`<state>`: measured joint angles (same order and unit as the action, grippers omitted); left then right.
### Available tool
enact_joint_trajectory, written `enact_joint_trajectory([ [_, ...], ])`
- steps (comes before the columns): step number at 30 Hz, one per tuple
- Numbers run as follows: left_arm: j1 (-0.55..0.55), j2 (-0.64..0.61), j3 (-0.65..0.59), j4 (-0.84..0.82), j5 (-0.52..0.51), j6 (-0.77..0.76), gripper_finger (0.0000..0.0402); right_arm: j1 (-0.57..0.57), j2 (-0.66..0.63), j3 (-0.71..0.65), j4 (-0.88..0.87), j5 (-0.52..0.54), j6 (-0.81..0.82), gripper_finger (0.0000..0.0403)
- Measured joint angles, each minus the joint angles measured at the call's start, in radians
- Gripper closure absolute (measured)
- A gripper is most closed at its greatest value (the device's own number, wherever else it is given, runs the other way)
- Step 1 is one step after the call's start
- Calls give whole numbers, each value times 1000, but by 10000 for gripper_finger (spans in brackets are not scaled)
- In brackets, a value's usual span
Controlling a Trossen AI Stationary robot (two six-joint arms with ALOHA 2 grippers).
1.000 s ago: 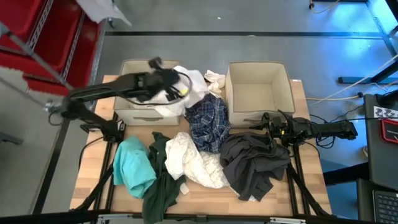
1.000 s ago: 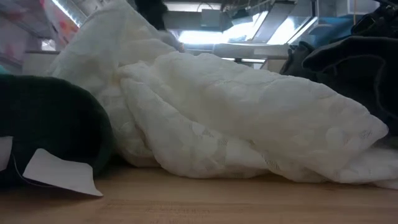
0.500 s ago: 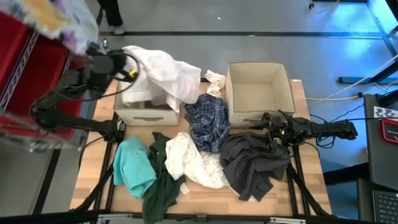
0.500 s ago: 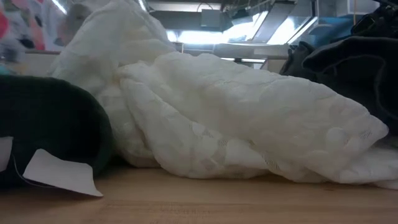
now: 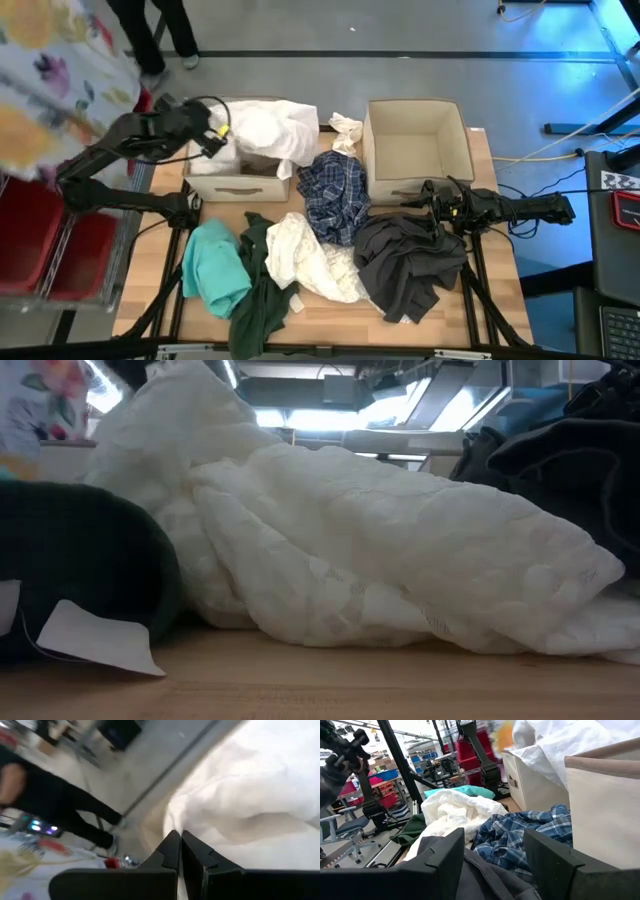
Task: Sort clothes
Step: Put the white shirt into the left brown bin
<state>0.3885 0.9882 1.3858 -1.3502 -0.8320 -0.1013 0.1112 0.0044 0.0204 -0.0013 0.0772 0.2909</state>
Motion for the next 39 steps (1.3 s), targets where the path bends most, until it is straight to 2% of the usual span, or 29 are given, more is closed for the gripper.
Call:
enact_joint_trajectory([
  [4,66,40,-80,2,76,-34,401,0,0,0,0,-1,0,194],
  [12,197,73,-251,136,327,-21,401,0,0,0,-2,-25,18,194],
  [19,274,103,-298,179,336,18,396,0,0,0,-3,-37,20,194],
  [26,335,105,-298,180,354,-9,330,0,0,0,-3,-42,22,194],
  [33,403,105,-292,175,518,-22,243,0,0,0,-2,-42,22,194],
  [39,429,106,-153,175,608,-11,197,0,0,0,-2,-42,22,194],
])
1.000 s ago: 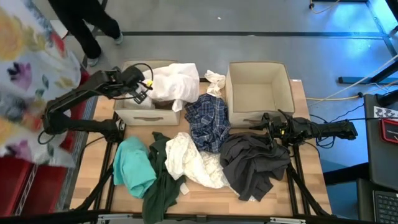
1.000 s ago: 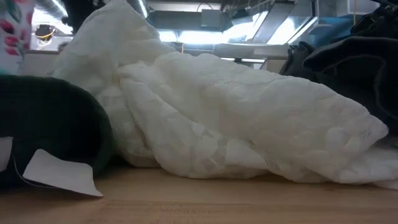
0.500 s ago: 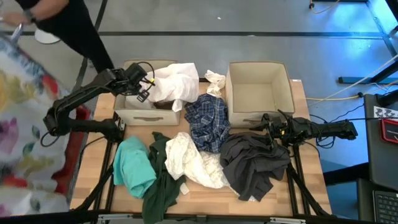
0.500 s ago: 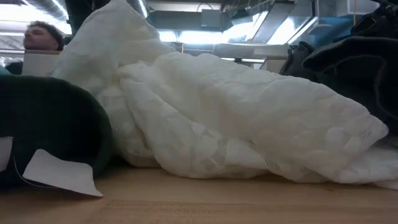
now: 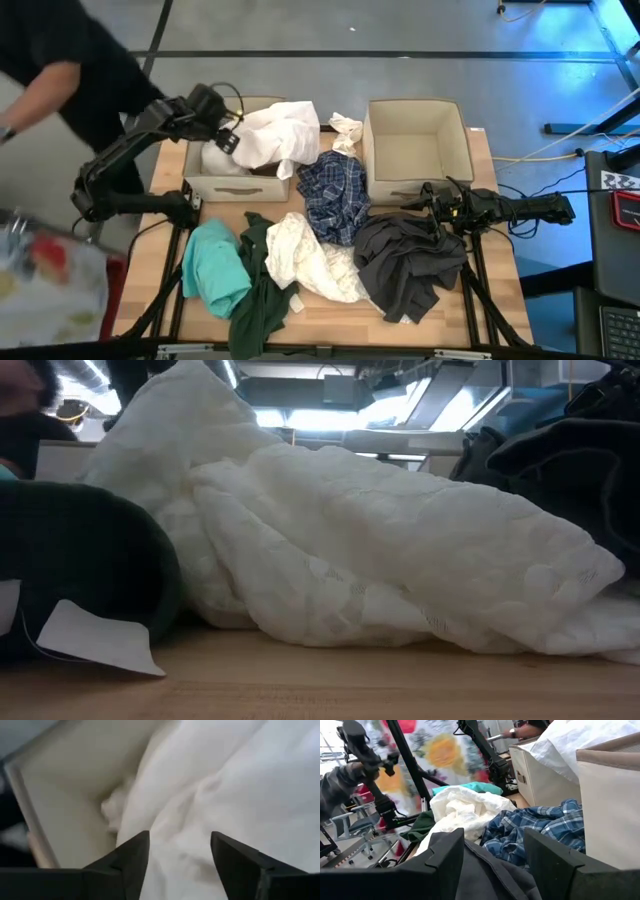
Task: Sort clothes
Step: Put the white shirt into the left brown bin
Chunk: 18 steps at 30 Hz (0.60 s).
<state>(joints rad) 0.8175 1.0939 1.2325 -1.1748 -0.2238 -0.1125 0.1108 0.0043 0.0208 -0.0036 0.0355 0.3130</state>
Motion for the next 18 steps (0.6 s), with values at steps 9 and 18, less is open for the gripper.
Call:
enact_joint_trajectory([
  [9,-128,2,152,327,120,16,188,0,0,0,0,1,-3,194],
  [18,-266,210,150,441,62,102,202,0,0,0,2,16,-4,194],
])
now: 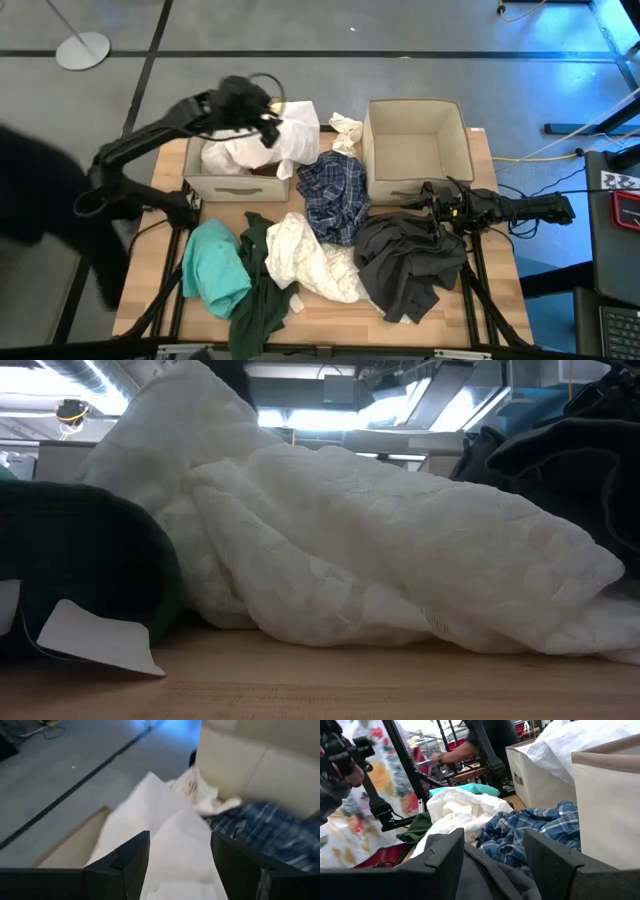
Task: Sort clothes
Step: Put the white shirt into the left brown bin
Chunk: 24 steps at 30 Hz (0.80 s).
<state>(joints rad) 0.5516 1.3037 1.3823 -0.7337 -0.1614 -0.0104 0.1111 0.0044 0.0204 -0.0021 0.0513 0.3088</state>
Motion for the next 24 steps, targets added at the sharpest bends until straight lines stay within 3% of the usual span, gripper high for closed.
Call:
enact_joint_trajectory([
  [9,-56,203,0,106,-235,210,204,0,0,0,0,0,-1,194],
  [15,-53,250,0,110,-242,223,204,0,0,0,-1,1,-1,194],
  [24,-49,267,0,-28,-290,252,213,0,0,0,-4,1,-3,194],
])
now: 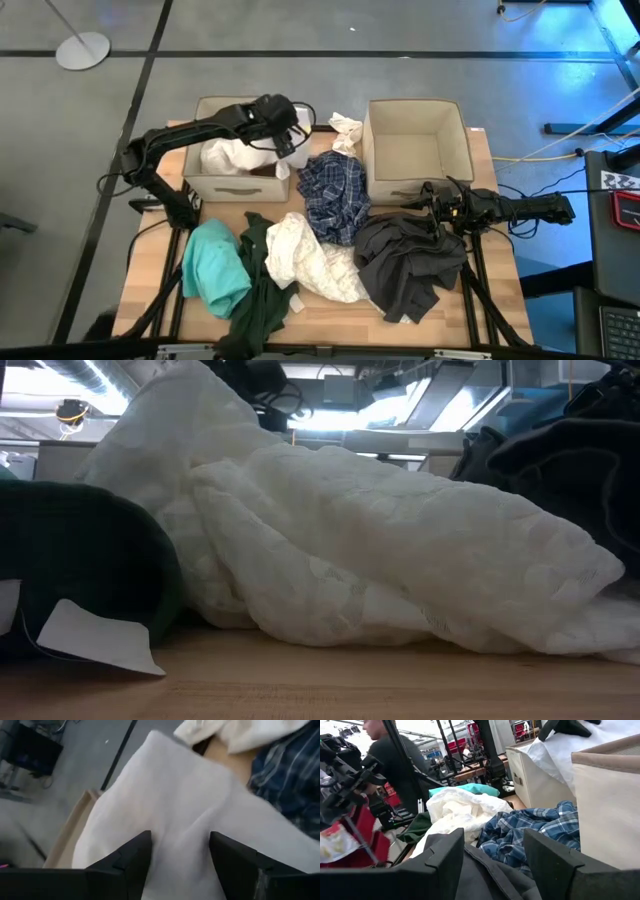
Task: Sort clothes
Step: Put the white shirt into the left brown bin
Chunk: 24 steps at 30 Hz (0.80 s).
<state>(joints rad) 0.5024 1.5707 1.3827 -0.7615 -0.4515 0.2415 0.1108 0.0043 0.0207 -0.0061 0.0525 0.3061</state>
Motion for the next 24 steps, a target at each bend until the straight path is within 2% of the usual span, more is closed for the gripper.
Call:
enact_joint_trajectory([
  [3,-1,0,0,-33,-42,1,252,0,0,0,-1,0,0,194],
  [8,-1,0,1,-86,-58,16,365,0,0,0,-1,0,0,194],
  [10,-1,-2,1,-87,-64,18,390,0,0,0,-2,0,0,194],
  [17,-45,-43,39,-72,-124,61,398,0,0,0,-2,0,1,194],
  [24,-103,-167,143,-132,-218,50,400,0,0,0,-2,0,2,194],
])
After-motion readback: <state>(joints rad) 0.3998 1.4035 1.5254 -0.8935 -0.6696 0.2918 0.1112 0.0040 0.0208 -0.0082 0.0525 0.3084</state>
